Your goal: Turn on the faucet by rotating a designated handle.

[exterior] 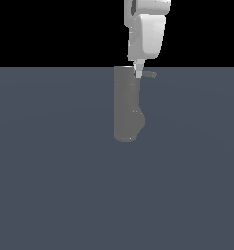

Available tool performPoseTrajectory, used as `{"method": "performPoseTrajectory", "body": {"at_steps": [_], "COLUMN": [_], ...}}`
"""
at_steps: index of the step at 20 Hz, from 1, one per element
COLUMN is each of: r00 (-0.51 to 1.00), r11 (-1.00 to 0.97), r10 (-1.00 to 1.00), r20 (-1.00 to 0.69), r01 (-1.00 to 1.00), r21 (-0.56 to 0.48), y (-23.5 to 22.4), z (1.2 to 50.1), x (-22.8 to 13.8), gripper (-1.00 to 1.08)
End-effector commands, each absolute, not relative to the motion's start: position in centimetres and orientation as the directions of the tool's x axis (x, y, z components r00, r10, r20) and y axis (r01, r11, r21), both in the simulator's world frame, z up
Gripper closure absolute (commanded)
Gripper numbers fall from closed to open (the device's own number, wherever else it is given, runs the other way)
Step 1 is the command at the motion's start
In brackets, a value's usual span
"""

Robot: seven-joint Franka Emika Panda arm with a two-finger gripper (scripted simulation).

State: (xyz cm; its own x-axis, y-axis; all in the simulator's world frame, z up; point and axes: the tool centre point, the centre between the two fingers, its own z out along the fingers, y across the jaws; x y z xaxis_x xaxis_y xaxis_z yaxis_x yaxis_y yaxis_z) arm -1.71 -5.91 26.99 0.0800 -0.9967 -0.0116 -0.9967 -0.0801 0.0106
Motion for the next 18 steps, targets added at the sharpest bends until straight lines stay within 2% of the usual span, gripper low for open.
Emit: {"method": "performPoseTrajectory", "body": {"at_steps": [1,18], "r00": [0.044,0.02], "r11": [-0.044,-0.02], "r10": [-0.999,-1.0], "r20": [-0.005,-0.002], "r01": [-0.999,-1.0], "r21": [0.001,0.0], "y": [-8.6,-13.0], "z": [27.0,27.0], "x": [-0.9,2.2], "gripper": [1.08,1.08]}}
